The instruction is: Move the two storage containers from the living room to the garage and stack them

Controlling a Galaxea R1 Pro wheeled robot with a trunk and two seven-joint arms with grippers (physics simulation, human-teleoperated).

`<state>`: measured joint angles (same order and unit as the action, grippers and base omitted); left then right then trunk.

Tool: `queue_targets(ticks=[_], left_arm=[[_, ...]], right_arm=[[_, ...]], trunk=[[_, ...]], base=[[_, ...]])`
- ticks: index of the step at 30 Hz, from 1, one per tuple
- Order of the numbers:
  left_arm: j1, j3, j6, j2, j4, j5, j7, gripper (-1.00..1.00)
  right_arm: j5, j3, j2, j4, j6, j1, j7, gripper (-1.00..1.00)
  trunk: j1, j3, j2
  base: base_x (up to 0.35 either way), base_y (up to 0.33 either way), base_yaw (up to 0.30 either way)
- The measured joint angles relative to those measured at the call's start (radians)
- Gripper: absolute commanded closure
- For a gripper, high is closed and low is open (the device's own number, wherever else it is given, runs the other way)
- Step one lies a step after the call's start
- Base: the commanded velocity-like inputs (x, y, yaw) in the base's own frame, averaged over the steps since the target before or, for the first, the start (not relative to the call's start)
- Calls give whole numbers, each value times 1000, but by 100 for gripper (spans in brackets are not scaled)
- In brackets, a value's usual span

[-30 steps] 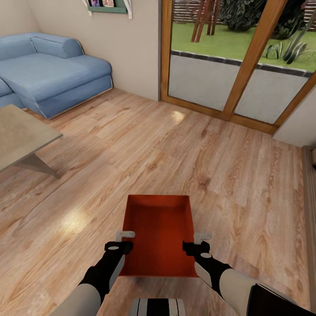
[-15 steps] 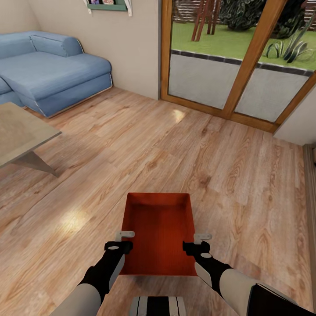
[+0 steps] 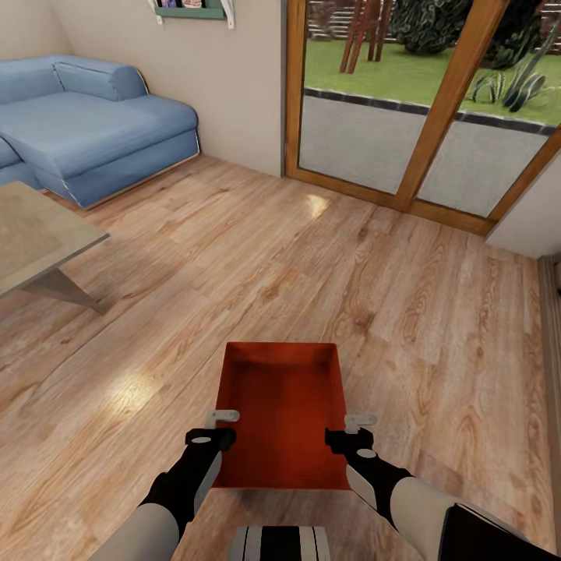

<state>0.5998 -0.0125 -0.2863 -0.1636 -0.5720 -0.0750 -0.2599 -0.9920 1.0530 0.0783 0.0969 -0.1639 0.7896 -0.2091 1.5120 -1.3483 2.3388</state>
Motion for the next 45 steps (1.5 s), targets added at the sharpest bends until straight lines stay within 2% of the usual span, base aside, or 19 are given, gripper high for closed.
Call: queue_targets(ticks=[7,13,45], left_arm=[[0,0,0,0,0,0,0,-100],[0,1,0,0,1,0,0,-100],[0,4,0,3,8,-5,-5,-100]], right_arm=[[-1,0,-1,-4,0,0,0,-100],[-1,0,0,-4,0,0,0,-100],[0,-1,-2,-11,5,0,0,-100]], trunk=[[0,0,0],[23,-19,42],[23,-19,42]], base=[[0,0,0],[0,0,0],[0,0,0]])
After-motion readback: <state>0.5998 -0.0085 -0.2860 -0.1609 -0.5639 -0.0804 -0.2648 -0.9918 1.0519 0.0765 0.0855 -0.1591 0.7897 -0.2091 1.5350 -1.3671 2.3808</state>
